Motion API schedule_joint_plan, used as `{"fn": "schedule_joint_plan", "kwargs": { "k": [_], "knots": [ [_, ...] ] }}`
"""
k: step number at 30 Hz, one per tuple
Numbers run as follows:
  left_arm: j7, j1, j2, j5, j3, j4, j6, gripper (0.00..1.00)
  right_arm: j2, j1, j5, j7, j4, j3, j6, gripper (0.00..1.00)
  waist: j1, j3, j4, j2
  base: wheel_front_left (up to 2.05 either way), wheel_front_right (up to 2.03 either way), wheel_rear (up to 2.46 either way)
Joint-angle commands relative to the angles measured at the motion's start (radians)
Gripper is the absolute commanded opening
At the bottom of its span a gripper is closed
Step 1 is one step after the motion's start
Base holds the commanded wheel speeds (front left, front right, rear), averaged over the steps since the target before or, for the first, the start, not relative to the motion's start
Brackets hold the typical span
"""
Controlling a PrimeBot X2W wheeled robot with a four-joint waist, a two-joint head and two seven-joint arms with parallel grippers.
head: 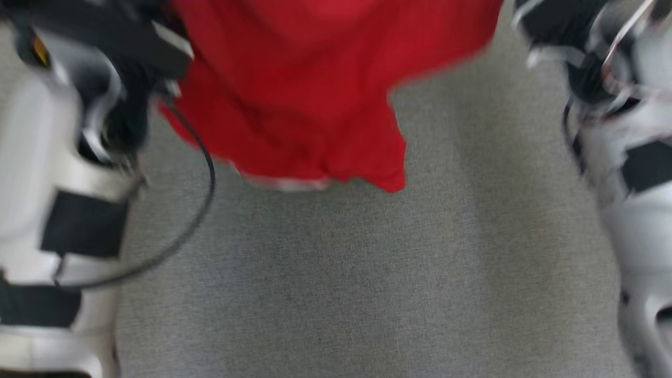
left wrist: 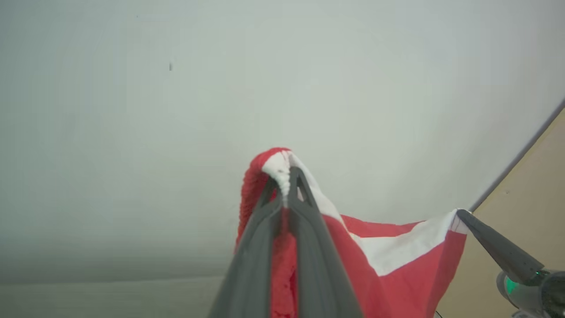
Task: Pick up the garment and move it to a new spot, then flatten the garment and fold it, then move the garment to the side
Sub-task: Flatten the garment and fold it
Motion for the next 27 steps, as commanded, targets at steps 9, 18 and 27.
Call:
{"fn": "schedule_joint_plan", "kwargs": {
  "k": [9, 18, 27],
  "knots": [
    [-0.09, -0.438, 0.004, -0.026, 0.11, -0.014, 0.034, 0.0, 0.019, -0.442, -0.088, -0.198, 0.106, -0.092, -0.003, 0.0, -0.0002, 0.319, -0.05, -0.0001, 0.0, 0.0, 0.0],
    [-0.15, -0.517, 0.014, -0.052, 0.091, 0.028, 0.004, 0.0, 0.016, -0.537, -0.108, -0.311, 0.166, -0.056, -0.003, 0.0, -0.0002, 0.362, -0.05, -0.0001, 0.0, 0.0, 0.0],
    [-0.193, -0.305, 0.046, -0.106, -0.013, 0.036, -0.006, 0.0, -0.044, -0.389, -0.048, -0.28, 0.148, 0.086, -0.003, 0.0, -0.0002, 0.32, -0.032, -0.0001, 0.0, 0.0, 0.0]
  ]
}}
